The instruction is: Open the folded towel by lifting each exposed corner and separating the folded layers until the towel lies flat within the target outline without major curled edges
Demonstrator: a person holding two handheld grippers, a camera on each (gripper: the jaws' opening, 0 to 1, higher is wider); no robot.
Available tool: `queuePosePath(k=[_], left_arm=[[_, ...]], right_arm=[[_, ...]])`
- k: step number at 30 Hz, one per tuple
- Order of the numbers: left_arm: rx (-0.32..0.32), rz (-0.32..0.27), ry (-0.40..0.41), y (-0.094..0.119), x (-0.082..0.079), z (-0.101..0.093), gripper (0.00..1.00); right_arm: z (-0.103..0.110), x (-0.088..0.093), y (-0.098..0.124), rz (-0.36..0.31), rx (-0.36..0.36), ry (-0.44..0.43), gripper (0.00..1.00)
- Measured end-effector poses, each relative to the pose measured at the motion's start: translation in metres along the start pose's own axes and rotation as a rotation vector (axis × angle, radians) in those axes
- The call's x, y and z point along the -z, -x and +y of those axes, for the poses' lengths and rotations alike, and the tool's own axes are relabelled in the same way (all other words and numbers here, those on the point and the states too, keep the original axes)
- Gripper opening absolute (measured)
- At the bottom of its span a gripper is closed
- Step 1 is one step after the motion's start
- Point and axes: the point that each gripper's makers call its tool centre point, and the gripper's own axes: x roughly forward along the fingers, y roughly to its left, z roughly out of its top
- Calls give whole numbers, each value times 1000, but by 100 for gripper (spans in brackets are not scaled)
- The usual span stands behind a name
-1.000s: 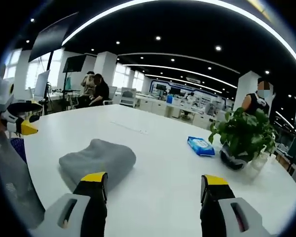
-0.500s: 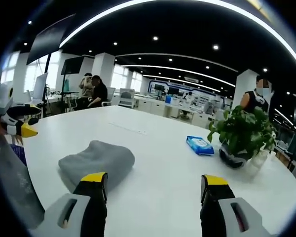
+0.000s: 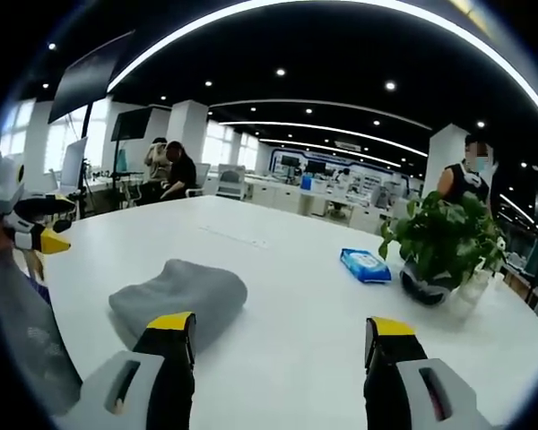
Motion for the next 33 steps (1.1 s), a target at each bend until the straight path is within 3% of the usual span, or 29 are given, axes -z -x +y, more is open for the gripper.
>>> queuePosePath(k=[16,26,33], left_arm=[[-12,-9,17,1,-2,3,71],[-10,-4,19,1,-1,3,69],[-15,-3,9,2,-1,4,64]], right_arm=[[6,3,-1,20,-15,35,77],[16,-3,-2,6,-32,110,77],[35,-14,-5,-40,-102,151,77]])
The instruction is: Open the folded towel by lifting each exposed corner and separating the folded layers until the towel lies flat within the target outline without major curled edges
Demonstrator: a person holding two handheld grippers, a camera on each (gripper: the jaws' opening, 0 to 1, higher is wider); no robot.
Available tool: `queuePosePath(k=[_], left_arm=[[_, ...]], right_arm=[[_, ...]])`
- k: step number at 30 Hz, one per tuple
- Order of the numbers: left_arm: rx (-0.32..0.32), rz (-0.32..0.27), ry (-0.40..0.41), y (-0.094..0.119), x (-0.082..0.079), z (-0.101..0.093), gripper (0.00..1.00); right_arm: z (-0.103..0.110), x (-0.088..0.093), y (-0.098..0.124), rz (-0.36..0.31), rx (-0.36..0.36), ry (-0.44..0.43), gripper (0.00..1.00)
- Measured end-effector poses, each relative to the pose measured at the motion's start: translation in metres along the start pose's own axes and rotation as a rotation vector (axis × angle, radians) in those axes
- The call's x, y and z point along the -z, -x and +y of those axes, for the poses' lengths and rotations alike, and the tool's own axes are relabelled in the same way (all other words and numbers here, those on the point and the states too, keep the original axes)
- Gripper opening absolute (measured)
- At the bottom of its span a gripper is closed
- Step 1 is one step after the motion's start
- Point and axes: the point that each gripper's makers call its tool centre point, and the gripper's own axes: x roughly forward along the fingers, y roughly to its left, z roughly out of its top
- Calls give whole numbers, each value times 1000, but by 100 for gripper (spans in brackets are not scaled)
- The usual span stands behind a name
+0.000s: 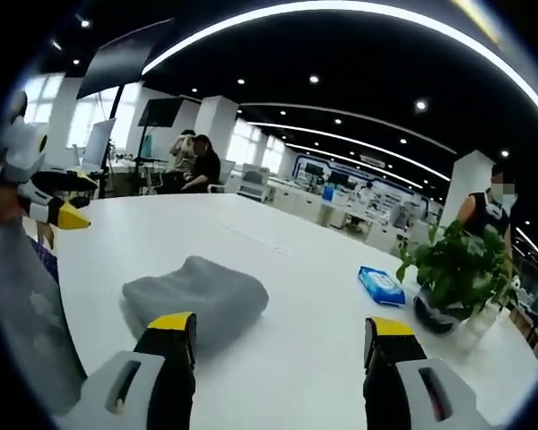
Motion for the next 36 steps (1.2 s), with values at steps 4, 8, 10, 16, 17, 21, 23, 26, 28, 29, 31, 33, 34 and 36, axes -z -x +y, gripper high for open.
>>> queuePosePath(k=[4,8,10,16,17,21,23,26,28,29,31,33,34,36], left_arm=[[1,-13,6,1,-3,0,64],[-14,-42,12,3,-9,5,68],[-28,-53,9,6,-13,9,69],[-66,-61,-38,11,-7,17,64],[-66,-58,-31,11,-6,17,64],[-35,-52,-1,6,-6,10,65],[-24,-53,-4,6,-5,7,65],[-31,-45,-10,6,-2,8,65],[-34,-44,-5,6,-1,9,65],[-37,-44,-3,6,-1,9,65],[-38,-38,-3,6,0,9,64],[-31,-26,-14,5,3,7,63],[-28,-22,-25,5,3,6,62],[-28,-14,-41,5,4,6,62]], right_arm=[[20,-10,-11,-18,-74,80,76],[45,-25,-23,-41,-155,119,74],[59,-36,-27,-59,-202,103,73],[95,-49,-43,-77,-305,135,72],[100,-50,-45,-78,-317,141,72],[129,-51,-54,-78,-386,171,71],[143,-49,-59,-75,-412,199,71],[154,-47,-65,-69,-430,196,69],[161,-42,-71,-58,-446,177,68],[164,-38,-73,-47,-451,164,68],[170,-31,-78,-29,-464,154,68],[176,-18,-87,-10,-479,165,68],[179,-15,-89,-5,-484,170,68],[185,-9,-93,7,-501,177,68]])
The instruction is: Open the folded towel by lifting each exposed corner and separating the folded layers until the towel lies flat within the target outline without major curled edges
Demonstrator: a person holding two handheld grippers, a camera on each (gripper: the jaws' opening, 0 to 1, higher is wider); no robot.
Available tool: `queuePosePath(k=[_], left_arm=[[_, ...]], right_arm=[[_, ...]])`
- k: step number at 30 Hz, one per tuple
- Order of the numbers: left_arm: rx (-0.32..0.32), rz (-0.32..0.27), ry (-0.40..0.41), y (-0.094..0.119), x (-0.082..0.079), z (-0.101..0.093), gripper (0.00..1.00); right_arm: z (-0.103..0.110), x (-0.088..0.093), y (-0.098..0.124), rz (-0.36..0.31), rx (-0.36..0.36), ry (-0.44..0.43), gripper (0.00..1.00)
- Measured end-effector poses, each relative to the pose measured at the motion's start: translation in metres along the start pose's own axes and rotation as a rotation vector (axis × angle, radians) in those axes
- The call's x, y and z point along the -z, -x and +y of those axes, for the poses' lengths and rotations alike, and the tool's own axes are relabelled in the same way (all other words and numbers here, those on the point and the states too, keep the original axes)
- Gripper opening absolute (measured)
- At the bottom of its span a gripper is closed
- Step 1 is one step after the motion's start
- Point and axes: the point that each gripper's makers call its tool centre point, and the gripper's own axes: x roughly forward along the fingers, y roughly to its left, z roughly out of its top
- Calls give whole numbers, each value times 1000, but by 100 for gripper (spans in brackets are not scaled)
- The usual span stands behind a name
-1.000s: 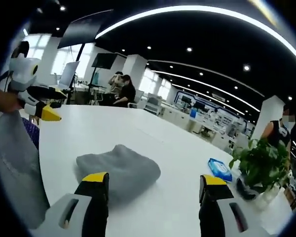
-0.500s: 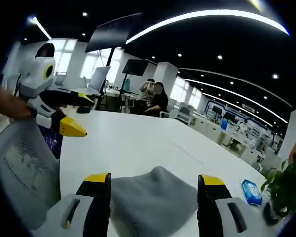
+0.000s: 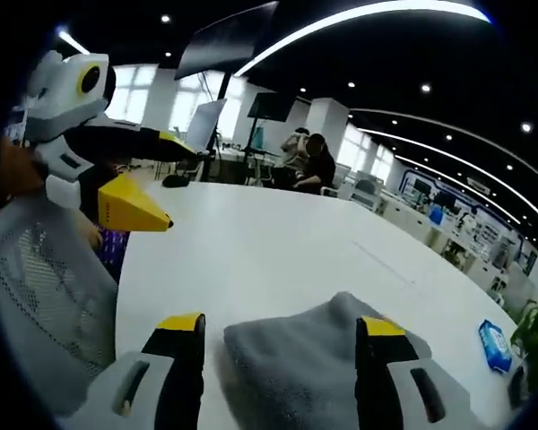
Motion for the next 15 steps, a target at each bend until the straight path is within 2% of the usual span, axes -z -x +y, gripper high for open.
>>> queuePosePath(k=[3,7,11,15], left_arm=[[-1,0,5,0,0,1,60],[-18,30,12,1,5,5,56],[-24,37,6,1,6,7,55],[-18,34,-9,1,5,4,54]], right_arm=[[4,11,-11,25,-13,9,67],[6,30,-22,67,-26,-21,67],[6,33,-27,78,-32,-20,66],[8,45,-32,111,-40,-6,65]])
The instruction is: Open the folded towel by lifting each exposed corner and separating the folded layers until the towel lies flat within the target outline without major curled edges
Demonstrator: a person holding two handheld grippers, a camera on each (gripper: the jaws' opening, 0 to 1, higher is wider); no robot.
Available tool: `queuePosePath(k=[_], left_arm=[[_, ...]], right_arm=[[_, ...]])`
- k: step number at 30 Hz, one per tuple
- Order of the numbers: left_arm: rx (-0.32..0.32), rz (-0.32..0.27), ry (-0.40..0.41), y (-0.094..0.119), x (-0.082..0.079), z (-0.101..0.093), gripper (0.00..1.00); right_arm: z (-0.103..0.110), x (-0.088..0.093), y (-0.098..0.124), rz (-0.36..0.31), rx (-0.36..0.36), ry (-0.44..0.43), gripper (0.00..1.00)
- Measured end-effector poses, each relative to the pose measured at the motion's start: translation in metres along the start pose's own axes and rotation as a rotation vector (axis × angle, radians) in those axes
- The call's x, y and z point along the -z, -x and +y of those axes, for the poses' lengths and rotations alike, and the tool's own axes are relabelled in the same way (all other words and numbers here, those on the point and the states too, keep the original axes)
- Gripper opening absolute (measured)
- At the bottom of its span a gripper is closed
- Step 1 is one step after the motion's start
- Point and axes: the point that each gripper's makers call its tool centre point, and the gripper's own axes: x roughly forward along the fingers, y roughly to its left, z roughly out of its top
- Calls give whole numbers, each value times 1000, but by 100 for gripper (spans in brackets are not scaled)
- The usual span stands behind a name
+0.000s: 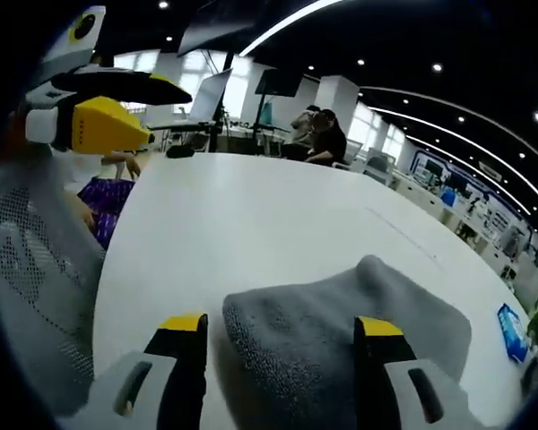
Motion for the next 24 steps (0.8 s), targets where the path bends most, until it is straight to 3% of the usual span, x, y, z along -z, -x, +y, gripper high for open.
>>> queuePosePath(k=[3,6,11,14,17,24], left_arm=[[2,6,8,-1,1,0,54],[10,10,4,-1,1,-3,54],[10,9,6,-2,1,-3,54],[12,8,8,-2,1,-3,54],[14,4,2,-1,0,-4,54],[12,-6,9,0,-1,-3,54]], right_arm=[[5,10,-4,27,-12,15,63],[4,13,-4,47,4,89,61],[-2,12,-2,42,40,86,50],[-2,8,-1,26,38,24,48],[-1,10,-2,27,37,32,45],[3,-2,5,1,21,29,18]])
